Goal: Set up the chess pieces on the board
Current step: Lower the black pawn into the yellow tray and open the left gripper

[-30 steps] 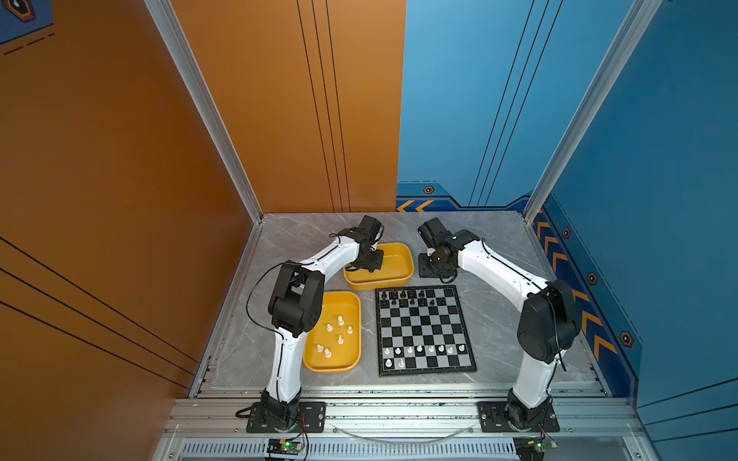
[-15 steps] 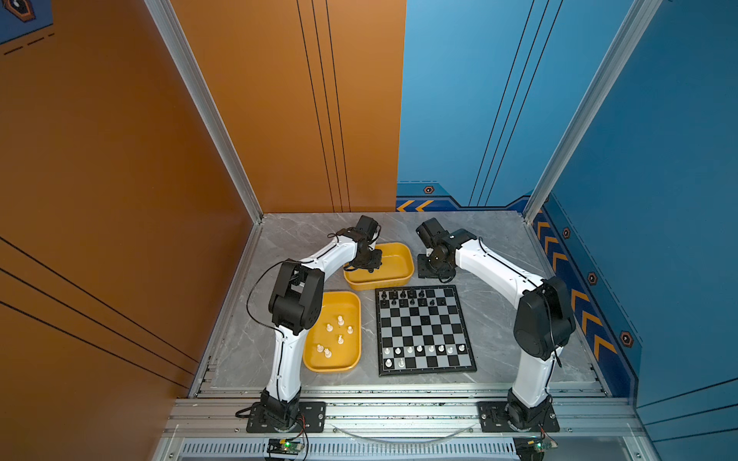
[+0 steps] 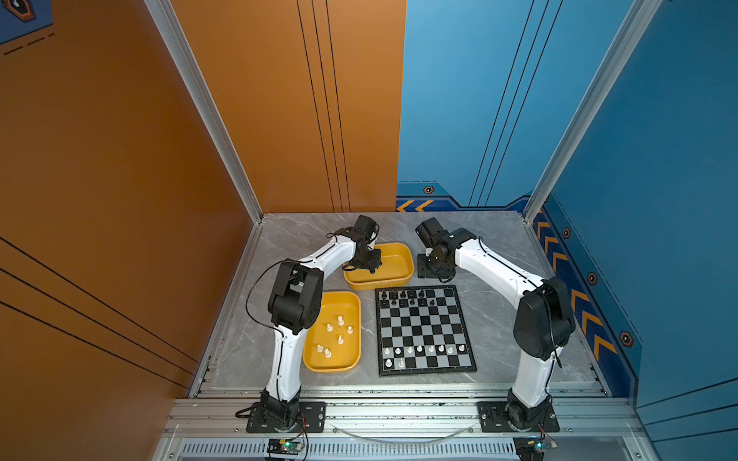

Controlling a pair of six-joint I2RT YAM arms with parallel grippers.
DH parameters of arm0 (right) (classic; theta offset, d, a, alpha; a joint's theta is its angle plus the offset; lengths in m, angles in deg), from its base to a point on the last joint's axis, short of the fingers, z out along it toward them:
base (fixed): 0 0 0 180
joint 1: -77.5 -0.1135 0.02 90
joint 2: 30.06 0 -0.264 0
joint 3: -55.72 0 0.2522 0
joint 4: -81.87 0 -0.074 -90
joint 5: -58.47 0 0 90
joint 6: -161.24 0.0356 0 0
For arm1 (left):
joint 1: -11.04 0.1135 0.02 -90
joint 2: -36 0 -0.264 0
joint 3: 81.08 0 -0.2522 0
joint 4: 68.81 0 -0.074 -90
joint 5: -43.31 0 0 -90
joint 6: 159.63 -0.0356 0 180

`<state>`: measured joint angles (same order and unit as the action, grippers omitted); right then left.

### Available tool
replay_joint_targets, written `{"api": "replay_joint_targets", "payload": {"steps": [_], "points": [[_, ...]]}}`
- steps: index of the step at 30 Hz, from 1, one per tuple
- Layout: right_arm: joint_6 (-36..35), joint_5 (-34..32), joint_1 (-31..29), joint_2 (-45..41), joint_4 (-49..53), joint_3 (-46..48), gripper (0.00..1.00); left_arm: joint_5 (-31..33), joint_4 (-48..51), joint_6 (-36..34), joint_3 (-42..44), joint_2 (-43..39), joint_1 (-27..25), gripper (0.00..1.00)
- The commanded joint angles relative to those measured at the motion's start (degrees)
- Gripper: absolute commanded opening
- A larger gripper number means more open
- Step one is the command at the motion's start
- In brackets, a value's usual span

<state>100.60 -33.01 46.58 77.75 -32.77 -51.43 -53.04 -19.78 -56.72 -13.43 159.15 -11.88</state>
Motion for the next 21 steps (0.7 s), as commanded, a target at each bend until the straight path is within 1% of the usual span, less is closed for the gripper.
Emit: {"api": "replay_joint_targets", "payload": {"steps": [1,7,21], "points": [[-0.4,0.1,-0.7,0.8,2.2,-1.4,0.51,-1.8,-0.1,-0.8,0.1,-0.2,0.4,0.27],[-0.7,0.8,-1.5,1.5,2.6,-1.1,0.46,-1.2,-0.2,-0.6,0.0,-3.1,0.1,0.28],[-0.5,1.7,-2.3,2.1,2.3,2.6,0.39,1.1,-0.1,-0.6,-0.1,-10.5,-0.5,0.35]]}}
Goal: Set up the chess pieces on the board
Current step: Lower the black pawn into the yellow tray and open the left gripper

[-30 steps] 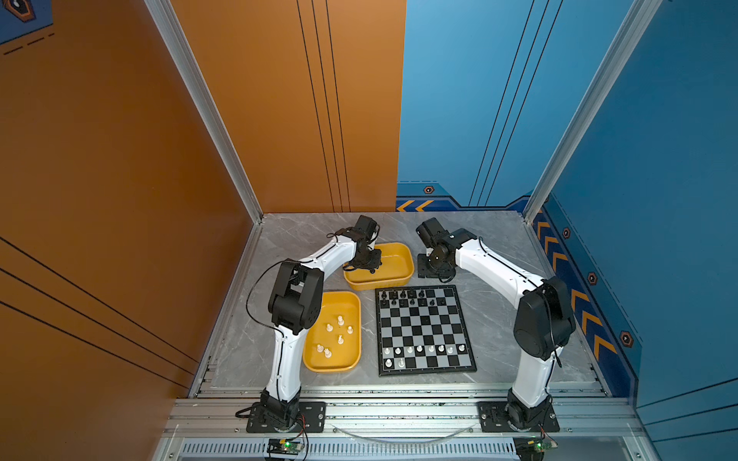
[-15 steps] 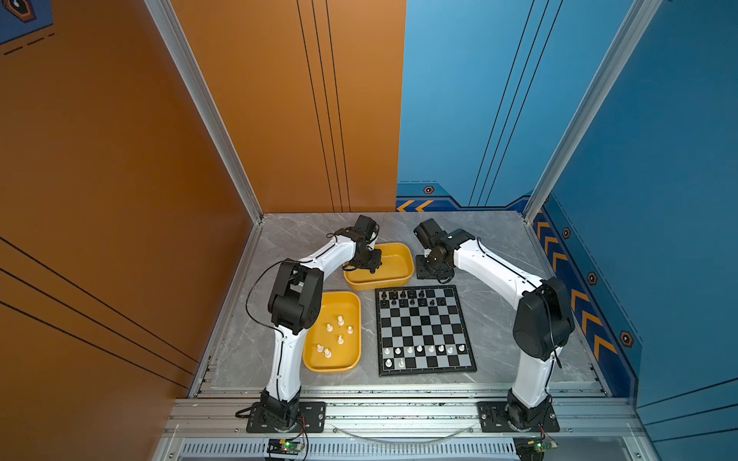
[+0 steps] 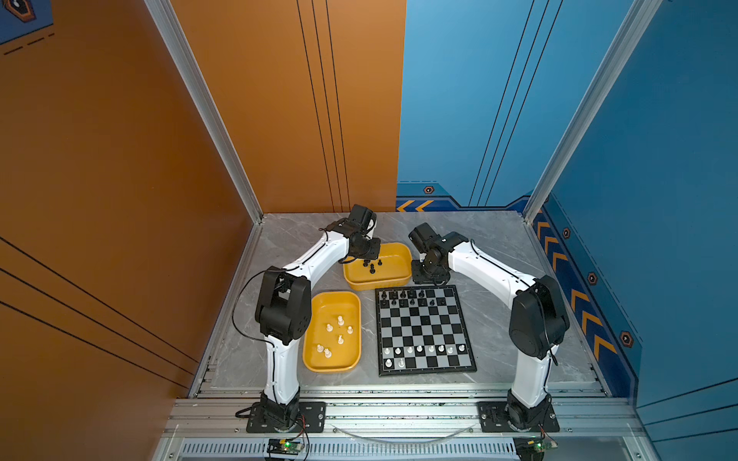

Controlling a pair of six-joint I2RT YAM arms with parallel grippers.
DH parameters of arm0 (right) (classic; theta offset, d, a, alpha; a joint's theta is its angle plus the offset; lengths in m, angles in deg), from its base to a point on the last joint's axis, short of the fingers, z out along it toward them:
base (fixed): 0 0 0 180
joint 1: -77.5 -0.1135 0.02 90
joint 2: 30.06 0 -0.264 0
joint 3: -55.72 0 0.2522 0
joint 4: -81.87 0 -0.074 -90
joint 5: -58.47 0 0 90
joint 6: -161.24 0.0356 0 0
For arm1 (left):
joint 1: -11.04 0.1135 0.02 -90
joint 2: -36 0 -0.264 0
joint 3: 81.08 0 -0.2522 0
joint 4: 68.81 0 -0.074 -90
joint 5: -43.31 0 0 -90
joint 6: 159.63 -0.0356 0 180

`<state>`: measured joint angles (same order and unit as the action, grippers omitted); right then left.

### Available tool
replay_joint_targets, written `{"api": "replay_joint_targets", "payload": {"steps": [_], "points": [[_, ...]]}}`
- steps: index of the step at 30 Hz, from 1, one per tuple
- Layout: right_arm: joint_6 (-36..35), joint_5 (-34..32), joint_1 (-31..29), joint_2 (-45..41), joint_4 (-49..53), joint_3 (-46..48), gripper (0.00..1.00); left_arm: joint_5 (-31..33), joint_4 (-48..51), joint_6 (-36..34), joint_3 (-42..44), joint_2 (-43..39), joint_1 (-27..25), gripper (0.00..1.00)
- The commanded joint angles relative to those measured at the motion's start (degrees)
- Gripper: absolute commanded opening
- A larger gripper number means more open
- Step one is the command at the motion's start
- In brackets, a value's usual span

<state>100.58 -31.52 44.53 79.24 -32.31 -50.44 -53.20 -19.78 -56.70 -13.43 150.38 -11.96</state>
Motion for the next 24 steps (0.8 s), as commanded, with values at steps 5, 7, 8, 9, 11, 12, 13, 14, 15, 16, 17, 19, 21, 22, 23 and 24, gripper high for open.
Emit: {"api": "replay_joint_targets", "payload": {"steps": [5,7,8,9,11,12,13,14,15,16,17,19,21,22,23,24], "points": [[-0.5,0.6,-0.2,0.4,0.8,3.8,0.37,1.7,-0.1,-0.4,0.5,-2.9,-0.4,0.35],[-0.5,0.7,-0.2,0.6,0.3,4.2,0.36,2.0,-0.1,-0.4,0.8,-3.3,-0.5,0.35],[-0.5,0.8,-0.2,0.7,0.2,4.2,0.34,2.1,0.0,-0.4,0.9,-3.6,-0.6,0.35],[-0.4,1.0,0.0,1.0,0.0,4.2,0.33,2.3,0.1,-0.4,0.9,-3.7,-0.7,0.35],[-0.4,1.3,0.0,1.2,-0.4,4.6,0.32,2.9,0.4,-0.4,0.9,-4.2,-0.9,0.35],[-0.4,1.4,0.1,1.2,-0.8,4.9,0.32,3.1,0.6,-0.4,0.9,-4.4,-0.9,0.35],[-0.4,1.6,0.2,1.2,-1.1,5.2,0.32,3.3,0.7,-0.4,0.9,-4.6,-1.0,0.36],[-0.4,1.8,0.3,1.3,-1.5,5.5,0.32,3.5,0.8,-0.4,1.0,-4.8,-1.1,0.36],[-0.4,2.0,0.5,1.3,-1.9,5.9,0.32,3.6,0.8,-0.4,1.0,-5.0,-1.1,0.36],[-0.4,2.2,0.7,1.4,-2.1,6.1,0.32,3.8,1.0,-0.4,1.1,-5.1,-1.2,0.36],[-0.5,2.4,0.8,1.4,-2.5,6.5,0.31,4.0,1.1,-0.4,1.2,-5.4,-1.3,0.36],[-0.5,2.6,1.1,1.3,-3.0,6.9,0.32,4.3,1.4,-0.4,1.3,-5.7,-1.6,0.36],[-0.6,2.9,1.2,1.3,-3.5,7.2,0.31,4.6,1.6,-0.4,1.4,-6.0,-1.7,0.36],[-0.7,3.0,1.3,1.4,-3.7,7.4,0.31,4.8,1.8,-0.4,1.4,-6.0,-1.8,0.35],[-0.8,3.1,1.3,1.4,-3.9,7.5,0.31,5.0,1.9,-0.4,1.4,-6.1,-1.9,0.35],[-0.8,3.3,1.4,1.5,-4.1,7.6,0.31,5.1,2.0,-0.4,1.4,-6.3,-2.0,0.36]]}}
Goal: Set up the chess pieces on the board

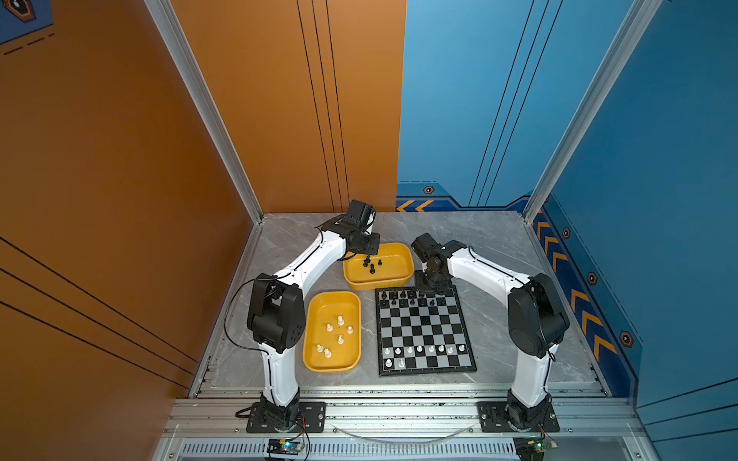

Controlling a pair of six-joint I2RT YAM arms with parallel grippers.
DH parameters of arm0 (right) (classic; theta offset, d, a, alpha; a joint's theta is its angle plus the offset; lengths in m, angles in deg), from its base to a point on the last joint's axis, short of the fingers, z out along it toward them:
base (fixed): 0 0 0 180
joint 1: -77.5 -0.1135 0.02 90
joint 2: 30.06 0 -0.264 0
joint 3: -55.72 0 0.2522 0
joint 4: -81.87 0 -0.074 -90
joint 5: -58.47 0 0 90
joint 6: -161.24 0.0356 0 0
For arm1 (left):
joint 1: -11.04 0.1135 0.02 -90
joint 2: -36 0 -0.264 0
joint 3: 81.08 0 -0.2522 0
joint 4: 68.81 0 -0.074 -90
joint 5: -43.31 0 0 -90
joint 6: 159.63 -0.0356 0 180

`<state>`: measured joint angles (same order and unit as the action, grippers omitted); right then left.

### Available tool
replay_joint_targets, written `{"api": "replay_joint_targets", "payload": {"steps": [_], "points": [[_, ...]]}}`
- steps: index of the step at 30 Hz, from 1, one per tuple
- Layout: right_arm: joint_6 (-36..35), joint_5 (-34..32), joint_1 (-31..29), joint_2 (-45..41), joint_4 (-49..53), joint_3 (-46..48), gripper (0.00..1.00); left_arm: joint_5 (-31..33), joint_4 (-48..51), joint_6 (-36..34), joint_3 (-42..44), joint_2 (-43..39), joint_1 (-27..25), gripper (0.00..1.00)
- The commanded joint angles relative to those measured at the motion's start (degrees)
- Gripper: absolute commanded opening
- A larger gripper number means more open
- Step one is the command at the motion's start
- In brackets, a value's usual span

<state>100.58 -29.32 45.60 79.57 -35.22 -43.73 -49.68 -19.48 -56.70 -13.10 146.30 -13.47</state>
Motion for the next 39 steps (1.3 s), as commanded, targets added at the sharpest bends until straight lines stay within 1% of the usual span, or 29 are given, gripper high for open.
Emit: {"api": "replay_joint_targets", "payload": {"steps": [1,8,14,26,39], "points": [[-0.9,1.3,0.4,1.3,-1.3,0.8,0.31,1.7,1.8,-0.5,1.1,-2.3,-0.6,0.36],[-1.1,1.1,0.6,2.3,-1.7,0.4,0.31,2.2,2.5,-0.4,0.5,-2.4,-0.8,0.36],[-1.3,0.9,1.2,3.1,-1.8,-0.2,0.28,2.3,2.9,-0.5,0.1,-2.3,-0.9,0.36],[-1.8,2.4,1.7,4.4,-1.8,-1.2,0.29,2.6,3.4,-0.6,-0.1,-2.0,-0.9,0.36],[-1.5,1.7,1.8,5.9,-1.7,-2.8,0.27,2.4,3.3,-0.9,0.1,-1.7,-0.4,0.35]]}}
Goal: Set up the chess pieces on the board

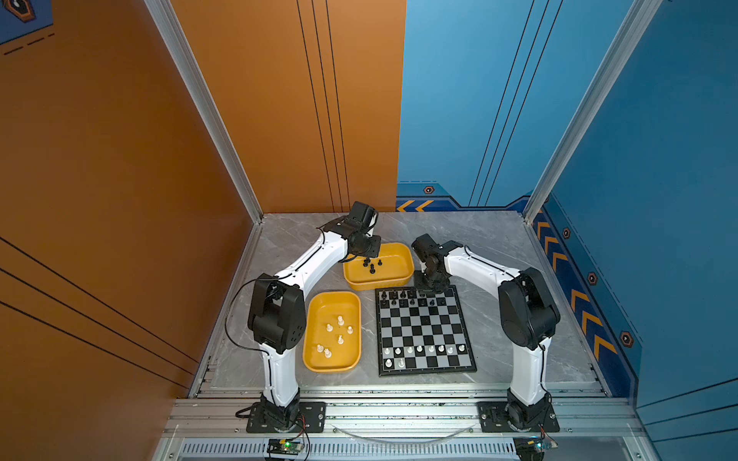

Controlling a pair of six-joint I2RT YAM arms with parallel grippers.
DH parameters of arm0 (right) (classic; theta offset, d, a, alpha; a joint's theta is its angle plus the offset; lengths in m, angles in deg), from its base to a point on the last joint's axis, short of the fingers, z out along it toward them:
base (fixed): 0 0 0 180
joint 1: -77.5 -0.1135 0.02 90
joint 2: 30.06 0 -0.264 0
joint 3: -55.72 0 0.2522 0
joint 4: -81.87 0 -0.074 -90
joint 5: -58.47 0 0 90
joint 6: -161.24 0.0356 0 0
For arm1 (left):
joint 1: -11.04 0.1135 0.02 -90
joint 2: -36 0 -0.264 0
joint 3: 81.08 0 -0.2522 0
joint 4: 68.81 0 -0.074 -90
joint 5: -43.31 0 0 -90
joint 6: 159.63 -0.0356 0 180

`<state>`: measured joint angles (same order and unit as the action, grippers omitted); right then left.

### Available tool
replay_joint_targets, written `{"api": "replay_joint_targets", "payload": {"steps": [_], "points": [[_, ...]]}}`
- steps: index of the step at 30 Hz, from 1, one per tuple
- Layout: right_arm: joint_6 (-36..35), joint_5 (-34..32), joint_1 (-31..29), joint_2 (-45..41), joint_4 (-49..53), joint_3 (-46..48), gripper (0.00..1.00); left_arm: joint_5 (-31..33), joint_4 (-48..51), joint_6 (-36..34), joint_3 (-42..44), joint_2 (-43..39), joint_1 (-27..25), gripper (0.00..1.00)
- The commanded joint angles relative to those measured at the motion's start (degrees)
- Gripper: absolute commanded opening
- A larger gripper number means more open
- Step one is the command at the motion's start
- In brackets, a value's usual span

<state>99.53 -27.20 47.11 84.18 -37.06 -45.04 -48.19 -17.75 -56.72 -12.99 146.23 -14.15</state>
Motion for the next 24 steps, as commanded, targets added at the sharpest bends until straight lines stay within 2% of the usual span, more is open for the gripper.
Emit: {"api": "replay_joint_targets", "payload": {"steps": [1,24], "points": [[-0.4,-0.5,0.2,1.4,0.1,-1.5,0.27,1.0,1.6,-0.9,0.0,-1.6,0.3,0.35],[-0.5,-2.9,2.0,1.8,0.7,-0.8,0.26,0.3,1.8,-1.2,-1.1,-0.8,1.1,0.35]]}}
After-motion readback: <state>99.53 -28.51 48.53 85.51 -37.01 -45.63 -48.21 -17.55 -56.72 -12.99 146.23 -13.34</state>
